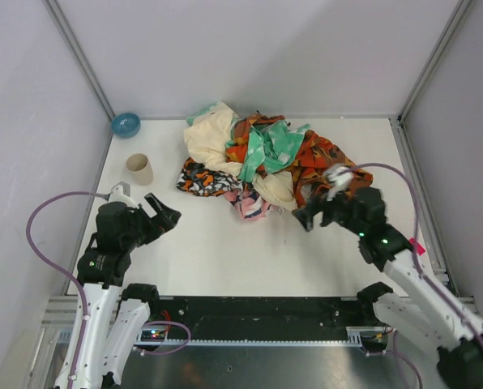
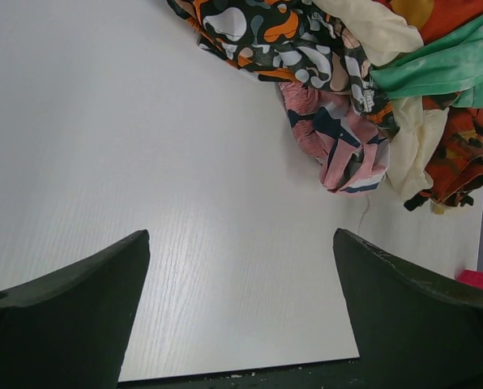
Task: Pick out a specific cloth from the pile
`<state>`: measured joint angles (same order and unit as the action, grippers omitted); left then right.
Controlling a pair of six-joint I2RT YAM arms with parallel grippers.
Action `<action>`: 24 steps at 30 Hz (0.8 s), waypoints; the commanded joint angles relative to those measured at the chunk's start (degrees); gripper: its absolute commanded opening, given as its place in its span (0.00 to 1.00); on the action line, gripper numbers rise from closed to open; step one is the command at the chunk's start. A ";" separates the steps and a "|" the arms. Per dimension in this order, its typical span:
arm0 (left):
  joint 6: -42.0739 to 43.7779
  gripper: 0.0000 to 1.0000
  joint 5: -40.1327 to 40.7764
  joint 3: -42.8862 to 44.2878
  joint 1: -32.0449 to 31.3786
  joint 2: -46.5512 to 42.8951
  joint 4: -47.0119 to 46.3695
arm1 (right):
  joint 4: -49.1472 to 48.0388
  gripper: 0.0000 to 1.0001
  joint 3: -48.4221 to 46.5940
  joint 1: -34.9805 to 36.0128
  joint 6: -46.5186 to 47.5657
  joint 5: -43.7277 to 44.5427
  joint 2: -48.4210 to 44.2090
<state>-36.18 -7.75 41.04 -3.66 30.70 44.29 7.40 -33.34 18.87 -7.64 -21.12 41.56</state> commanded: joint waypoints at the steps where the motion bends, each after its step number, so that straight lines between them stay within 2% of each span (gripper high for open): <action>1: -1.52 1.00 -0.98 -0.37 0.48 -0.32 -0.33 | -9.53 0.99 -5.74 18.24 31.47 20.31 11.44; 4: -1.60 1.00 -0.52 -0.61 0.47 -0.48 -0.28 | -8.69 0.99 -11.06 26.74 46.51 26.47 23.53; 8: -1.67 1.00 0.04 -0.80 0.50 -0.86 -0.32 | -6.12 0.99 -17.91 29.18 56.51 29.06 36.12; 14: -1.98 1.00 0.45 -1.05 0.49 -0.78 -0.27 | -5.13 0.99 -26.17 27.24 61.05 28.18 49.79; 24: -1.96 1.00 0.04 -1.06 0.95 0.42 -0.32 | -1.03 0.99 -42.05 20.86 61.29 28.84 72.95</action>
<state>-37.54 -7.68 40.12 -3.55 30.65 44.31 4.95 -69.56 41.69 51.35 5.37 107.22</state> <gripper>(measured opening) 0.995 0.993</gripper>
